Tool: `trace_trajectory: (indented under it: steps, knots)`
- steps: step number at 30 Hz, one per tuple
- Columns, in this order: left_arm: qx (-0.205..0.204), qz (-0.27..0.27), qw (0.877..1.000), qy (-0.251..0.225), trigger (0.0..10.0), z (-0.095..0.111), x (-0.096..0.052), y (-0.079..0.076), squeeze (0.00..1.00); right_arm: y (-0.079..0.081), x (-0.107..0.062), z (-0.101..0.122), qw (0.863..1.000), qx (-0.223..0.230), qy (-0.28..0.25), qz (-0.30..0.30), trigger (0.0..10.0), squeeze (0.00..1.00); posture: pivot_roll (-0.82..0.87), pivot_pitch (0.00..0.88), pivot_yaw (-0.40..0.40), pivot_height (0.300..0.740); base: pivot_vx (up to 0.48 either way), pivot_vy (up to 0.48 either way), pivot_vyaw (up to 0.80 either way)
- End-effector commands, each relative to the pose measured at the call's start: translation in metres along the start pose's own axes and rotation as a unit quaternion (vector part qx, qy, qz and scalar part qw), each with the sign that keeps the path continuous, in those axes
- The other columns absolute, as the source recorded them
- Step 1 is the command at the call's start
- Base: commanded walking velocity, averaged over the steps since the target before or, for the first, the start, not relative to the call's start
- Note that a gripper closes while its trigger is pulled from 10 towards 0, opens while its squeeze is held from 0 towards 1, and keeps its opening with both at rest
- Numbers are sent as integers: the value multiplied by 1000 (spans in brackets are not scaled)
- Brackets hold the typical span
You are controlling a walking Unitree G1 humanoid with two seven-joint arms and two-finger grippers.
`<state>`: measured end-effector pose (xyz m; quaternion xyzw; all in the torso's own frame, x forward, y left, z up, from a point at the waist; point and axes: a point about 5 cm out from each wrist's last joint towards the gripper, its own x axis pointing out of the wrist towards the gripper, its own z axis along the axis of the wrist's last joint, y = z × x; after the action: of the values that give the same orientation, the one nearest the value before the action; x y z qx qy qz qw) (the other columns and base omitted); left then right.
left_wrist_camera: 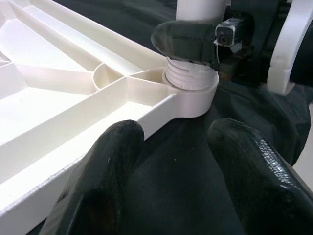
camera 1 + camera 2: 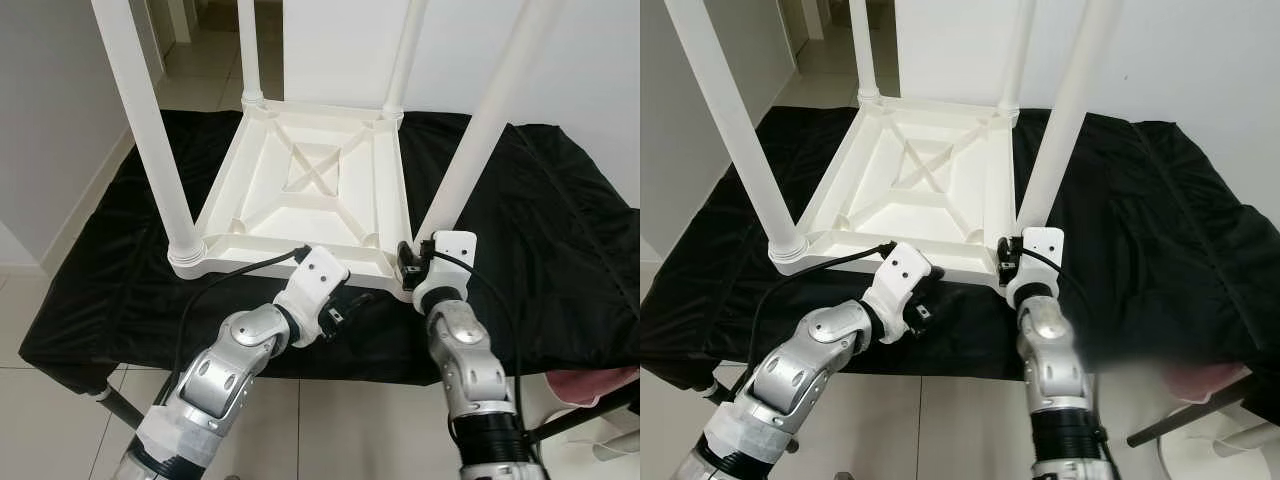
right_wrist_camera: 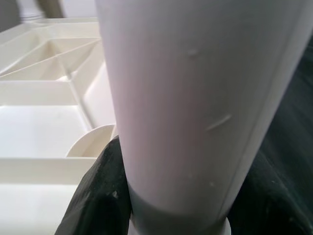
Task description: Building children table
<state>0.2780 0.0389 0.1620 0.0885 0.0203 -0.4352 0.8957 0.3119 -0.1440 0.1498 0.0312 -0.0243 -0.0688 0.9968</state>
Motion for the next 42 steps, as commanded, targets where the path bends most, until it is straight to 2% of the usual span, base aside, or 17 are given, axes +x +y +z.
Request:
trace_trajectory:
  steps: [1, 8, 9, 10, 11, 14, 18, 21, 22, 23, 25, 26, 29, 32, 33, 34, 42]
  knots:
    - [0, -13, 1000, -1, 10000, 2, 0, -2, 0, -11, -6, -17, 998, 7, 43, -37, 10000, 0, -18, 60, -2, 740, 0, 0, 0]
    - [0, -18, 1000, -1, 10000, 2, 0, -4, 0, -8, -5, -6, 999, 9, 14, -28, 10000, 0, -27, 63, 2, 740, 0, 0, 0]
    - [-1, -18, 1000, -1, 10000, 2, 0, -4, 0, -10, -5, -3, 1000, 11, 5, -21, 10000, 396, -27, 62, -1, 740, 0, 0, 0]
    - [-1, -18, 1000, -1, 10000, 2, 0, -4, 0, -10, -5, -3, 1000, 11, 5, -21, 10000, 396, -27, 62, -1, 740, 0, 0, 0]
    - [-1, -18, 1000, -1, 10000, 2, 1, -4, 0, -12, -4, 0, 1000, 12, -5, -12, 10000, 1000, -28, 63, -1, 740, 0, 0, 0]
    - [-1, -17, 1000, -1, 10000, 2, 1, -4, 0, -12, -4, 2, 1000, 11, -11, 1, 10000, 1000, -27, 64, -4, 740, 0, 0, 0]
    - [-4, -16, 1000, -1, 10000, 1, 1, -5, 0, -18, -2, 9, 997, 3, -21, 79, 10000, 1000, -32, 67, -10, 740, 0, 0, 0]
    - [-4, -16, 1000, -1, 10000, 1, 1, -5, 0, -19, -1, 10, 995, 5, -16, 100, 10000, 1000, -33, 68, -13, 740, 0, 0, 0]
    - [-4, -15, 1000, -1, 10000, 1, 1, -5, 0, -21, 0, 10, 992, 0, -11, 122, 10000, 922, -33, 68, -17, 740, 0, 0, 0]
    - [-5, -14, 1000, -1, 10000, 0, 1, -5, 0, -23, 1, 10, 990, 2, -4, 141, 10000, 271, -34, 69, -17, 740, 0, 0, 0]
    - [-5, -14, 1000, -1, 10000, 0, 1, -5, 0, -23, 1, 10, 990, 2, -4, 141, 10000, 271, -34, 69, -17, 740, 0, 0, 0]
    - [-6, -13, 1000, -1, 10000, 0, 1, -4, 0, -26, 4, 11, 986, 0, 1, 164, 10000, 0, -35, 69, -19, 740, 0, 0, 0]
    - [-6, -12, 1000, -1, 10000, 0, 1, -4, 0, -30, 8, 12, 982, -9, 0, 189, 10000, 0, -34, 68, -19, 740, 0, 0, 0]
    - [-6, -10, 1000, -2, 10000, 1, 1, -4, 0, -35, 15, 14, 953, -51, 1, 297, 10000, 0, -29, 65, -22, 740, 0, 0, 0]
    - [-6, -10, 1000, -2, 10000, 1, 1, -4, 0, -35, 15, 14, 953, -51, 1, 297, 10000, 0, -29, 65, -22, 740, 0, 0, 0]
    - [-5, -9, 1000, -2, 10000, 1, 1, -3, 0, -37, 18, 13, 944, -73, 6, 323, 10000, 0, -27, 62, -22, 740, 0, 0, 0]
    - [-3, -4, 1000, -4, 10000, 2, 1, -1, 0, -37, 25, 4, 920, -104, 34, 377, 9765, 0, -16, 52, -30, 740, 0, 0, 0]
